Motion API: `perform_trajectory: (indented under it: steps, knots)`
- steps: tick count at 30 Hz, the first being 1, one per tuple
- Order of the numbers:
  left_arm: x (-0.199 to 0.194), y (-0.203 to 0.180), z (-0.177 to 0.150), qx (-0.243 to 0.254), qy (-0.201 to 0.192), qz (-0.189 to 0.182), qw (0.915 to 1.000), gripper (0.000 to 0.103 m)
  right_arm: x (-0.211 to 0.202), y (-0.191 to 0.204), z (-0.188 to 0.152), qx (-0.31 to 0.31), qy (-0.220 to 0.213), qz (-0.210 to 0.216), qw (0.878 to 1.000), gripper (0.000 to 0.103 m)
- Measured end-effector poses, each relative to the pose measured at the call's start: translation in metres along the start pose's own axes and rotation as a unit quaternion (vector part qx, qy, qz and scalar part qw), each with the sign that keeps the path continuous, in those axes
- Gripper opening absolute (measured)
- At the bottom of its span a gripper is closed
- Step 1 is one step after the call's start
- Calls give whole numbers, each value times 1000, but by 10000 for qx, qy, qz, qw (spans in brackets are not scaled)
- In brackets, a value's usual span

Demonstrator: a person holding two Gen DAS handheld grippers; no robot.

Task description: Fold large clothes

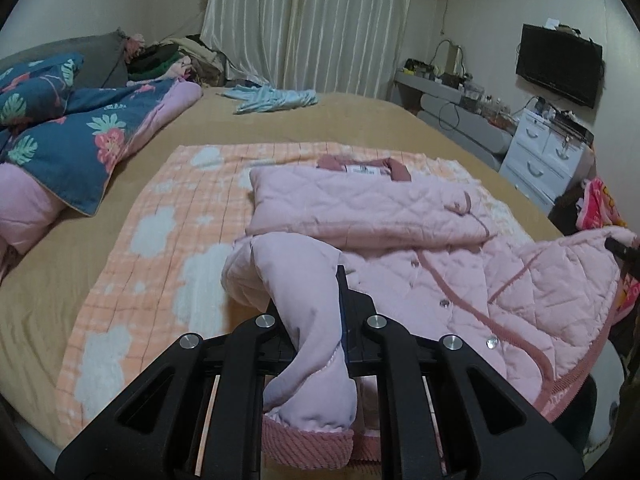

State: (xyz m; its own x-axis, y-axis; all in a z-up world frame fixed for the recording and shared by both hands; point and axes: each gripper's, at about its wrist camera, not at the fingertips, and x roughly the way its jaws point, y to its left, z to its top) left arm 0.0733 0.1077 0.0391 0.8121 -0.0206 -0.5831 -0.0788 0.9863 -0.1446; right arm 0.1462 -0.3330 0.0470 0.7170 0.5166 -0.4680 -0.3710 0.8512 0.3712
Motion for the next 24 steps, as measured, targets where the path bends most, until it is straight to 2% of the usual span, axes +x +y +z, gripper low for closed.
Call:
perform_trajectory:
  steps: [9,24]
  knots:
    - [7,-4,33,-41,-133,52,9999,6,6,-8,16,145,-120,-54,9998,14]
    - [22,3,68,-261,-306,236,9989,7,23,-20,52,431,-113,-135,9989,14]
